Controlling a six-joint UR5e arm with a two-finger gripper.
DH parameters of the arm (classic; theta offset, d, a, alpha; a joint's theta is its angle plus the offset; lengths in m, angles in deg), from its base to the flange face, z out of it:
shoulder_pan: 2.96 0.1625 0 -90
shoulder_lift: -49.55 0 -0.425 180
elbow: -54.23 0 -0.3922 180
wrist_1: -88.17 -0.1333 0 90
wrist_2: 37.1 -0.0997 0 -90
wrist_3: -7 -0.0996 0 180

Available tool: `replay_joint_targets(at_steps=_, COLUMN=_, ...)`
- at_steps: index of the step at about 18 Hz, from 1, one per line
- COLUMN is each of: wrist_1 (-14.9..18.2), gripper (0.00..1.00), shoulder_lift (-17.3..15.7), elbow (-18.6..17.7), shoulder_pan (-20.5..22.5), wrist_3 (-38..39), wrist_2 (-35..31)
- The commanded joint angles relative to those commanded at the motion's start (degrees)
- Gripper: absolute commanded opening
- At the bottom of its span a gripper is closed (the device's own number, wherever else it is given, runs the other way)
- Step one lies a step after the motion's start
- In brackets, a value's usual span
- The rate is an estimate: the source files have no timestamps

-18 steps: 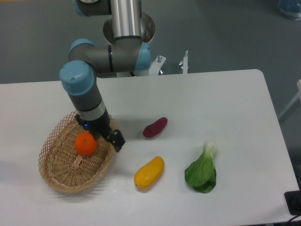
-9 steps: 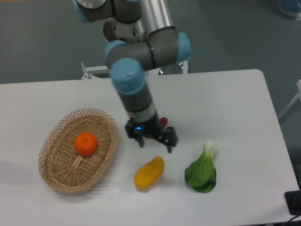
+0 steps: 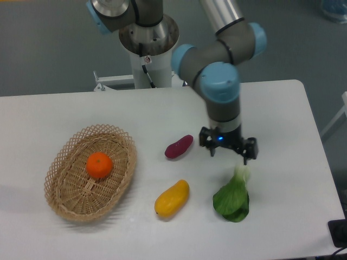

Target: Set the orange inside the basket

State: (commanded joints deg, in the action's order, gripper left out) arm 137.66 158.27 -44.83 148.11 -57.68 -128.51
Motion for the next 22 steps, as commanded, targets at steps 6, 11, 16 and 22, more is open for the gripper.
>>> replay_joint_targets(at_steps=6, wrist_1=0.44, gripper=1.0, shoulder_lift=-0.18, elbow=-0.09, shoulder_pan=2.55, wrist_3=-3.51, wrist_2=1.06)
replay_joint_targets(at_steps=11, wrist_1=0.44, gripper=1.0, shoulder_lift=-0.26, elbow=-0.61, shoulder_pan=3.52, wrist_3=-5.46, wrist_2=1.06)
replay_joint_targets(at_steps=16, wrist_1=0.44, gripper=1.0, shoulder_lift=-0.35, elbow=-0.88, shoulder_pan=3.43, wrist_3=-5.46, wrist_2=0.97)
replay_joint_targets(at_steps=22, wrist_1=0.44, gripper=1.0, shoulder_lift=-0.35, elbow=-0.88, shoulder_pan=3.43, wrist_3=-5.46, wrist_2=0.97)
